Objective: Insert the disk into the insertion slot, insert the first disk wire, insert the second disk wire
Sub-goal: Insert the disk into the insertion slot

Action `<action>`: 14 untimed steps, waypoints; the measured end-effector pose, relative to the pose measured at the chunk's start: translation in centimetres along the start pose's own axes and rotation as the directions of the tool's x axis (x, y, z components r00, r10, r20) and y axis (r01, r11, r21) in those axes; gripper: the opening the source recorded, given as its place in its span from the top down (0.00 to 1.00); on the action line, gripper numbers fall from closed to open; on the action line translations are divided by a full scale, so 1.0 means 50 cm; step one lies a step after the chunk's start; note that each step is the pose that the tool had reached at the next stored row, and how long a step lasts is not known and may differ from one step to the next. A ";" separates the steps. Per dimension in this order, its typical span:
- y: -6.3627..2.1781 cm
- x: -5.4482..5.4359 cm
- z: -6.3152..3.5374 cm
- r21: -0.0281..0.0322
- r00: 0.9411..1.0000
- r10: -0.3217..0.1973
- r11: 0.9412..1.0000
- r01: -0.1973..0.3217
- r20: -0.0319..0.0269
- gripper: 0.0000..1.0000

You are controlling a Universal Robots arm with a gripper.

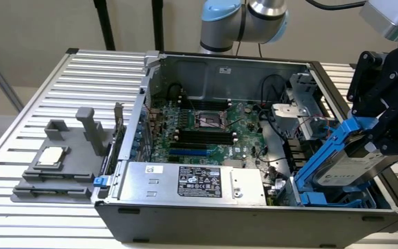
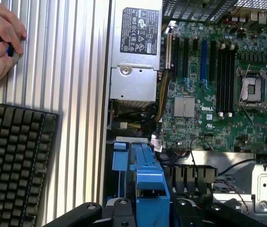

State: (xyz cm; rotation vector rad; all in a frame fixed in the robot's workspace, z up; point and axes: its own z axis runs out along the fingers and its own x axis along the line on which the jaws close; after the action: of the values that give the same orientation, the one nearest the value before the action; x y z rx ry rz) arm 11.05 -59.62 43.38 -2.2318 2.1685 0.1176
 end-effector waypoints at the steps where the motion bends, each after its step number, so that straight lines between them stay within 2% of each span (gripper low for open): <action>1: 0.000 0.000 0.000 0.000 1.000 0.000 1.000 0.000 0.000 0.67; 10: 0.000 -0.002 0.005 0.000 1.000 0.000 1.000 0.000 -0.001 0.67; 14: 0.000 -0.004 0.008 0.000 1.000 0.000 1.000 0.000 -0.004 0.67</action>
State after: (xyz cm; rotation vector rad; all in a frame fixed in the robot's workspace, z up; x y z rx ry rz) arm 11.04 -59.41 43.01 -2.2344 2.1702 0.1134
